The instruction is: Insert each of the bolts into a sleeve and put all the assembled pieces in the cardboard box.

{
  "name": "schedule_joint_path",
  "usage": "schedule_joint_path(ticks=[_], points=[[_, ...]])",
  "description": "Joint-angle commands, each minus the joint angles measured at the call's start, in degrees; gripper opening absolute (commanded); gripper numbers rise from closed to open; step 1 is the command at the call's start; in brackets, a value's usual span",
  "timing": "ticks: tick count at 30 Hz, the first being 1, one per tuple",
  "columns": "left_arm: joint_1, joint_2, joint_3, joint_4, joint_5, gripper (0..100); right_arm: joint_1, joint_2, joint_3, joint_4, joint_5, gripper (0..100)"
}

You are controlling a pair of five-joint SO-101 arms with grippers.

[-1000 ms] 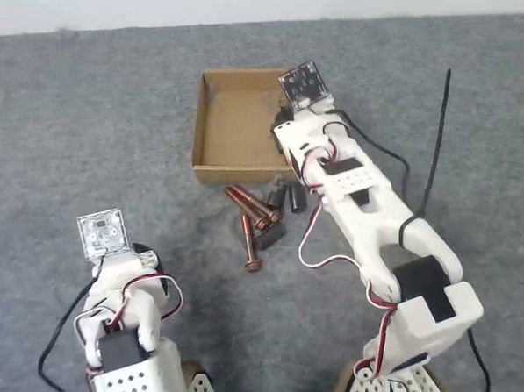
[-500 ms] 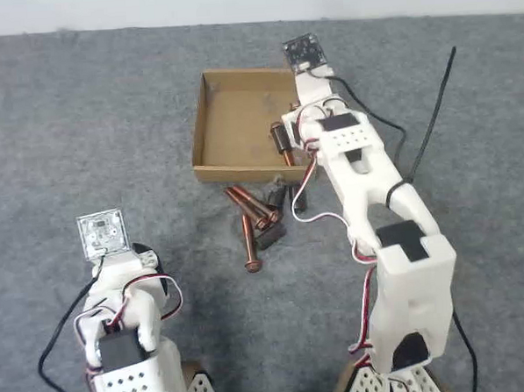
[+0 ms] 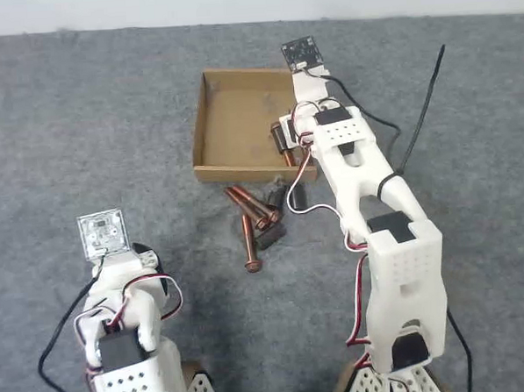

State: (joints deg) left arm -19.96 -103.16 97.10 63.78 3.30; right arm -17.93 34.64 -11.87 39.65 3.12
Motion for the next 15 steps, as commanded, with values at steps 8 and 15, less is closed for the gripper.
schedule_joint_path(ticks=[8, 15], points=[[-0.1, -0.8, -0.5, -0.4, -0.6, 1, -2.1, -1.3, -3.6, 3.6, -0.5, 0.6], [-0.1, -0.8, -0.5, -0.4, -0.6, 1, -2.4, -1.5, -3.6, 3.7, 0.4, 1.7]])
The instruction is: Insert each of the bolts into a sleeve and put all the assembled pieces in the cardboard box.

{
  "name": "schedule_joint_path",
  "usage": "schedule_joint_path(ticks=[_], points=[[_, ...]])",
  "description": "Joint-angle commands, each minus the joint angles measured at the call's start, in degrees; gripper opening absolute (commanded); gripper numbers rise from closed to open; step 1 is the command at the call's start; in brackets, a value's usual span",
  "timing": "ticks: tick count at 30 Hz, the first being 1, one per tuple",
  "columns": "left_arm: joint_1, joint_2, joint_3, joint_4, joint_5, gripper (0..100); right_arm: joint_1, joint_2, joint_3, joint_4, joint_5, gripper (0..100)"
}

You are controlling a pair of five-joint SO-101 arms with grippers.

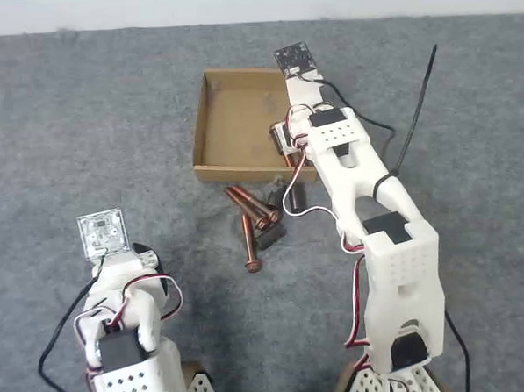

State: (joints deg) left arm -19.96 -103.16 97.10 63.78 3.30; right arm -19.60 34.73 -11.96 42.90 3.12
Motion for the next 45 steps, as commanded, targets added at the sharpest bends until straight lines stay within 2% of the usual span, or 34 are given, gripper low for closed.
schedule_joint_path(ticks=[1, 5, 17, 25, 45], points=[[-0.1, -0.8, -0.5, -0.4, -0.6, 1, -0.7, -1.6, -3.5, 0.7, 1.7, 3.6], [-0.1, -0.8, -0.5, -0.4, -0.6, 1, -0.9, -1.5, -3.5, 3.7, 3.5, 13.0], [-0.1, -0.8, -0.5, -0.4, -0.6, 1, -0.6, -5.6, -5.6, 5.5, 3.5, 13.2], [-0.1, -0.8, -0.5, -0.5, -0.6, 1, -0.9, -13.1, -5.7, 16.6, 3.4, 13.2], [-0.2, -0.8, -0.5, -0.4, -0.6, 1, -0.9, -21.1, -5.7, 47.6, 3.3, 13.2]])
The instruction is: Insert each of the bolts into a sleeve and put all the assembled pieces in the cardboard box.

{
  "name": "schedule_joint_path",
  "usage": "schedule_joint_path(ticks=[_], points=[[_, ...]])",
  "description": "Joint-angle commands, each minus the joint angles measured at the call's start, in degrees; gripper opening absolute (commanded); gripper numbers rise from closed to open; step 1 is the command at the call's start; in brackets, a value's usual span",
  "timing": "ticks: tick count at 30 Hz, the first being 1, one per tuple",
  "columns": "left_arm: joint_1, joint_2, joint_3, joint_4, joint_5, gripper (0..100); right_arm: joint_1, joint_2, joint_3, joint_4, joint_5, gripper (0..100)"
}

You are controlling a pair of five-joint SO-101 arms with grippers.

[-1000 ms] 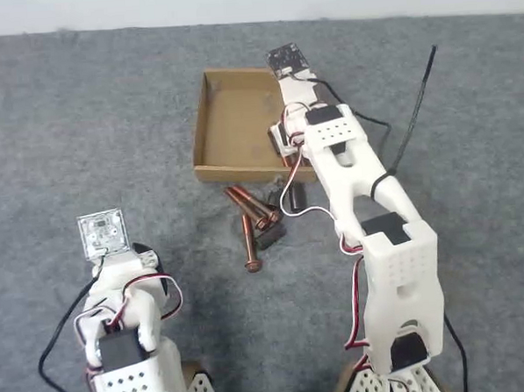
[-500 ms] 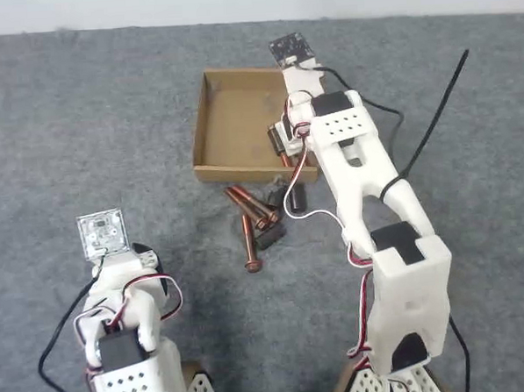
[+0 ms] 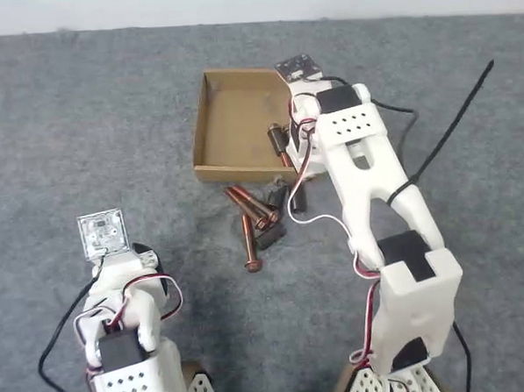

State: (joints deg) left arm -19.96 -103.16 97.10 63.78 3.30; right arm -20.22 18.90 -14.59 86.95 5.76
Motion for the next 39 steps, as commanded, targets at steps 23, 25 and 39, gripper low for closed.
schedule_joint_path(ticks=[23, 25, 39], points=[[-0.2, -0.8, -0.5, -0.4, -0.6, 1, -0.4, -15.2, 13.7, 13.8, 1.1, 13.2], [-0.2, -0.8, -0.5, -0.4, -0.6, 1, -0.4, -17.3, 16.6, 13.3, 1.1, 13.2], [-0.2, -0.8, -0.5, -0.4, -0.6, 1, -0.3, -31.0, 41.4, -9.4, 0.7, 13.3]])
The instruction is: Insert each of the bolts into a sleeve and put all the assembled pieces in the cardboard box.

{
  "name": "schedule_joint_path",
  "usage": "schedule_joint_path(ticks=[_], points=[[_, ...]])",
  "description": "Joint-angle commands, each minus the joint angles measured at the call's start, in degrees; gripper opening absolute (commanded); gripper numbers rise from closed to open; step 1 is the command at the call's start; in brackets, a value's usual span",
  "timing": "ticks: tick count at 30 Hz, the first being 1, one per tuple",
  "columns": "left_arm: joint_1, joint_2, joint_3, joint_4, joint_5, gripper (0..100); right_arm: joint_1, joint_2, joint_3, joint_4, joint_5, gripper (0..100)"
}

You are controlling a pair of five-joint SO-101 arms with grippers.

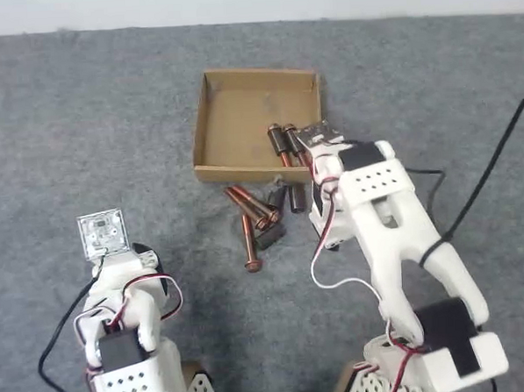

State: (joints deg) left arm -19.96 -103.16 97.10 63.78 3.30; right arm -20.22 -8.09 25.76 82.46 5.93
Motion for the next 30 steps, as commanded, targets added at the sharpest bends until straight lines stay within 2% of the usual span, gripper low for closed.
schedule_joint_path(ticks=[1, 13, 21, 25, 30], points=[[-0.2, -0.8, -0.5, -0.4, -0.6, 1, -0.3, -4.0, 1.5, -6.5, 0.5, 13.3], [-0.2, -0.8, -0.5, -0.4, -0.6, 1, -1.5, -3.8, 5.5, -28.7, 0.5, 13.3], [-0.2, -0.8, -0.5, -0.4, -0.6, 1, -6.0, -2.7, 6.1, -35.8, 0.6, 13.3], [-0.2, -0.8, -0.5, -0.4, -0.6, 1, -5.8, 3.8, 1.7, -35.6, 0.6, 13.3], [-0.2, -0.8, -0.5, -0.4, -0.6, 1, -5.8, 13.1, -8.4, -28.6, 0.5, 13.3]])
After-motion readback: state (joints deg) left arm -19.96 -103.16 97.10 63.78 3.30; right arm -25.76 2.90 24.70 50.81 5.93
